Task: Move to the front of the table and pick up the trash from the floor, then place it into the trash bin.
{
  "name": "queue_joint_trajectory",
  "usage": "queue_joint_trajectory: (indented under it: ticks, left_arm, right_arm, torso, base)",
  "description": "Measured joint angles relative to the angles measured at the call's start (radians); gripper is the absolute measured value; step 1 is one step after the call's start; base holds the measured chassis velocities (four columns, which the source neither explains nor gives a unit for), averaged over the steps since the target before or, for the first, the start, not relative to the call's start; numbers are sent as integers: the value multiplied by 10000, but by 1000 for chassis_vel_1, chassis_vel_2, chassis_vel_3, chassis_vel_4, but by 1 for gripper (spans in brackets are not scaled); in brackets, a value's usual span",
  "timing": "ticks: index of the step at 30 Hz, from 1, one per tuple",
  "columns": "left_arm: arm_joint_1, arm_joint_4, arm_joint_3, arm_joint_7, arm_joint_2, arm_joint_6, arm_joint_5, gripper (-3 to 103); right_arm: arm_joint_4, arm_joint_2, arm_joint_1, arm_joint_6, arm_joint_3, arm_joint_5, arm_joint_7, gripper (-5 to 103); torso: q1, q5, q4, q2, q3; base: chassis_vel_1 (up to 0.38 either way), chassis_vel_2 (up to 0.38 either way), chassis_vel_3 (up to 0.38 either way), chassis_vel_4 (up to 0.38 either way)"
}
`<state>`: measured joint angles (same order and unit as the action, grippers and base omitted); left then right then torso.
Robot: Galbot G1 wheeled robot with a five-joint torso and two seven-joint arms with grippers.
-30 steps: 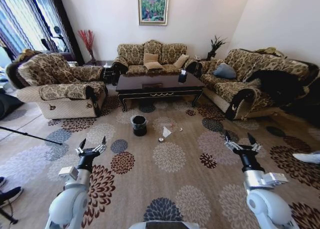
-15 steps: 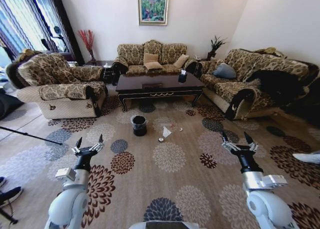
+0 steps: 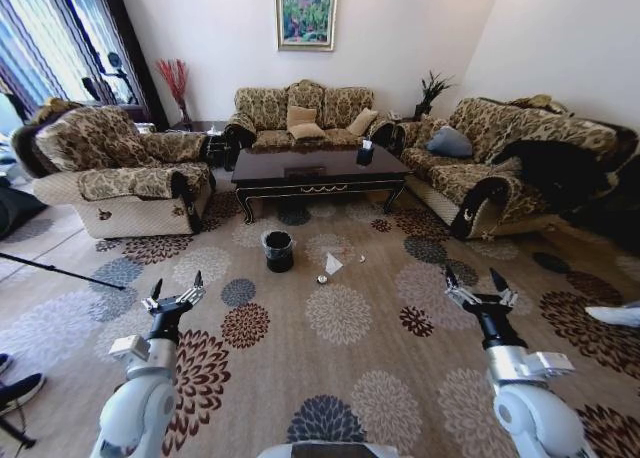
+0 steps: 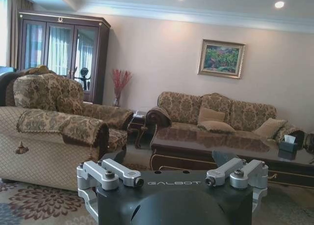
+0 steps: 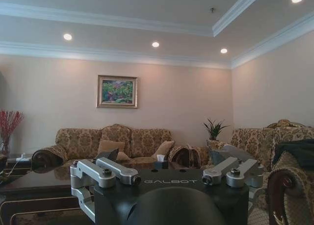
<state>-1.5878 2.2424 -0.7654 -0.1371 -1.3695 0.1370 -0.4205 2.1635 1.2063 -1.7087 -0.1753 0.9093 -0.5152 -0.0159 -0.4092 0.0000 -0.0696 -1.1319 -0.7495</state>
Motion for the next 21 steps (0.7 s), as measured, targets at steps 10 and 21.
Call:
queue_joint_trajectory:
  ticks: [10, 21]
  left_arm:
    - [-56, -117, 89, 60, -115, -14, 122, 100]
    - [-88, -555, 95, 235, -186, -164, 304, 100]
  right_arm:
    - [-111, 9, 141, 0, -27, -8, -122, 100]
    - [-332, 33, 352, 4, -141, 6, -151, 100]
  torso:
    - [188, 0, 4, 425, 236]
    - [402, 0, 1, 904, 502]
  base:
    - [0, 0, 0, 0]
    - [0, 0, 0, 0]
